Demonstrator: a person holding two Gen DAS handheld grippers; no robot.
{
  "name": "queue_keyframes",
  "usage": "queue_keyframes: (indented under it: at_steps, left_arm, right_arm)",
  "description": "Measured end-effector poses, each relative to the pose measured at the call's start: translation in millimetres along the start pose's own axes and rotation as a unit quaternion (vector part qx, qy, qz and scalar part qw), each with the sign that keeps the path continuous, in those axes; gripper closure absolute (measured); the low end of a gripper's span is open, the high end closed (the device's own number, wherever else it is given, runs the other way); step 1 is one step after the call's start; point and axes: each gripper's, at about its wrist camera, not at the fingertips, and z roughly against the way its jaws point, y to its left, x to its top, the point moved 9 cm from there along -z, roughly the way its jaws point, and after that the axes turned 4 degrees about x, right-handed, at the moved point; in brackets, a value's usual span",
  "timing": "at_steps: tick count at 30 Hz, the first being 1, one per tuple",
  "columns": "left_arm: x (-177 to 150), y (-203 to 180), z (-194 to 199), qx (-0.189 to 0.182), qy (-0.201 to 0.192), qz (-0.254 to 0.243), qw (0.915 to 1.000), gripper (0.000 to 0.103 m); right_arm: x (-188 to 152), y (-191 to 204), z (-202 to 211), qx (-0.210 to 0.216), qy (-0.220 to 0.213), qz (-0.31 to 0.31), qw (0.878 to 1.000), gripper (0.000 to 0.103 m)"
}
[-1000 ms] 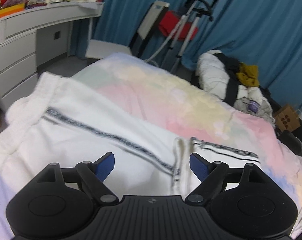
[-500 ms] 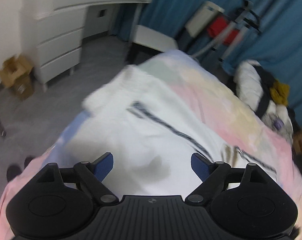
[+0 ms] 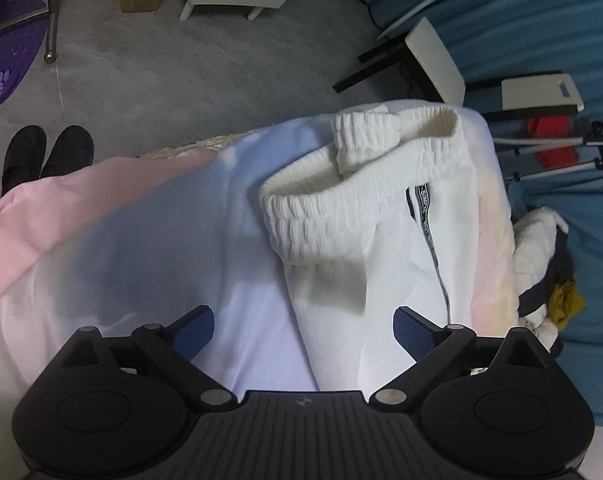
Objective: Fold clothes
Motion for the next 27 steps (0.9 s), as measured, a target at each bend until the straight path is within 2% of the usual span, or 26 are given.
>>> queue_keyframes:
  at_steps: [3,8,13,17,27]
  left_arm:
    - [-1,0,-1,-0.008,0.0,0.006,0.9999,0.005]
    - [2,1,-8,-0.009,-0.001,0.015,0.9998,0.005]
    - [3,1,-14,-0.01,0.005,0.01,0.9999,0.004]
    - [1,0,-19,-0.016,0.014,0.007,0.9998,0.004]
    - [0,2,-32,-0.004,0.036,0.001,0.9993,0.004]
  right_arm:
    - [2,-1,4,-0.009,-0.007,-0.003,1.0,0.018]
    - [15,-12,20,-0.034,-0.056,-0.038,0.997,0.017]
    - [6,-20,6,-0.049,-0.029,-0.041,0.998,0.018]
    - [6,-16,3,-0.061,-0.028,-0.019,0.998,0.017]
    - [4,-17,5,-0.066,-0.031,-0.019,0.997,0.017]
